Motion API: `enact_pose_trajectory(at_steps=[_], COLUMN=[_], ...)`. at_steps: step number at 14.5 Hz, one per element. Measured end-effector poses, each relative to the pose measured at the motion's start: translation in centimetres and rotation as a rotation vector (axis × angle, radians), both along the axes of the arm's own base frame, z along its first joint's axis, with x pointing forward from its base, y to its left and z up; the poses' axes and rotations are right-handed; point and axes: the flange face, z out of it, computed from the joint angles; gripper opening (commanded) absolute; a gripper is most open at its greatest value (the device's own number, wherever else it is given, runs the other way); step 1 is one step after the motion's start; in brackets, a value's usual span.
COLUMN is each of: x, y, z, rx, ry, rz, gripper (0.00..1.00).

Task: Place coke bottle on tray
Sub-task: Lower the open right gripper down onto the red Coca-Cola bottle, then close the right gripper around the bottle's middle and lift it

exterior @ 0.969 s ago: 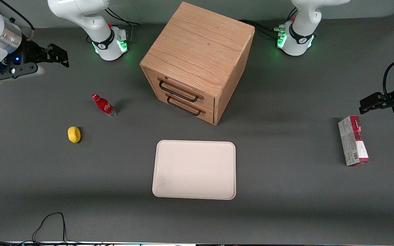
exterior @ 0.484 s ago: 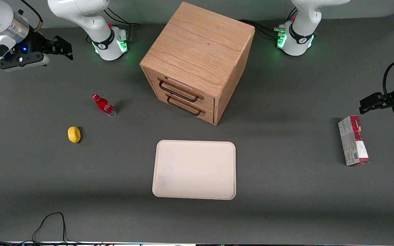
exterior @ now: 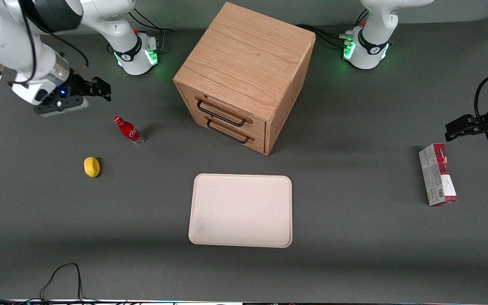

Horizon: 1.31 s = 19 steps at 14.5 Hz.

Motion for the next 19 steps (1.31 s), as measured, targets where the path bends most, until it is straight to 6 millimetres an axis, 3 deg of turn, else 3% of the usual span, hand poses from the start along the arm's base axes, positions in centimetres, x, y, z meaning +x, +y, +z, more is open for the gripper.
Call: enact_pose_trajectory(at_steps=[4, 7, 12, 19], x=[-1.2, -2.1, -1.8, -1.8], y=[0.0, -0.1, -0.7, -1.5], z=[-7.0, -10.5, -13.1, -13.5], rx=[0.005, 0.005, 0.006, 0.01], ry=[-0.032, -0.036, -0.041, -0.033], rz=[0.001, 0.001, -0.015, -0.036], gripper=[1.0, 1.0, 1.0, 1.0])
